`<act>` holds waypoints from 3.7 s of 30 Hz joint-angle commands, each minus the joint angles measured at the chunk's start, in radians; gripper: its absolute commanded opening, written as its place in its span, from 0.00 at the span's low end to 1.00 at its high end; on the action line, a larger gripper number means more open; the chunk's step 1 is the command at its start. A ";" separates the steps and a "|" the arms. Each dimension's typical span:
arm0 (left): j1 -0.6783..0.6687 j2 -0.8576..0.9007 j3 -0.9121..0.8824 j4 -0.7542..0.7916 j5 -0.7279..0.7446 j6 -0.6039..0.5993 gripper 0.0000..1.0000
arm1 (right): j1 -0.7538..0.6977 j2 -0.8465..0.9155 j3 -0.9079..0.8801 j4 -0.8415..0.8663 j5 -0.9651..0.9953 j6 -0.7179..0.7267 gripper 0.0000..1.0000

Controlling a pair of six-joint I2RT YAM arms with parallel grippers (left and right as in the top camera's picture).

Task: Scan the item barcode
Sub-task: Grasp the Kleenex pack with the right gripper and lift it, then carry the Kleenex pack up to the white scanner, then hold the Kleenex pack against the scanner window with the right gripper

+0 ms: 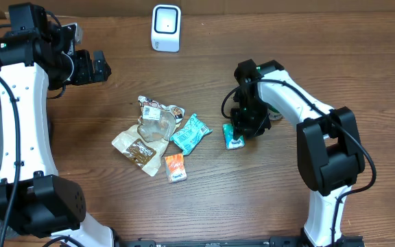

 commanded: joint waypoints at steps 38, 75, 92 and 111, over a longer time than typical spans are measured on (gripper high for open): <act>-0.006 0.009 0.002 0.001 0.011 0.016 1.00 | -0.185 -0.147 0.283 0.340 -1.312 -0.057 0.04; -0.006 0.009 0.002 0.001 0.011 0.016 1.00 | -0.061 -0.146 0.414 0.260 -0.622 0.157 0.04; -0.006 0.009 0.002 0.001 0.011 0.016 1.00 | 0.182 0.113 1.017 0.235 0.327 -0.085 0.04; -0.006 0.009 0.002 0.001 0.011 0.016 1.00 | 0.234 0.524 1.014 0.859 0.628 -0.954 0.04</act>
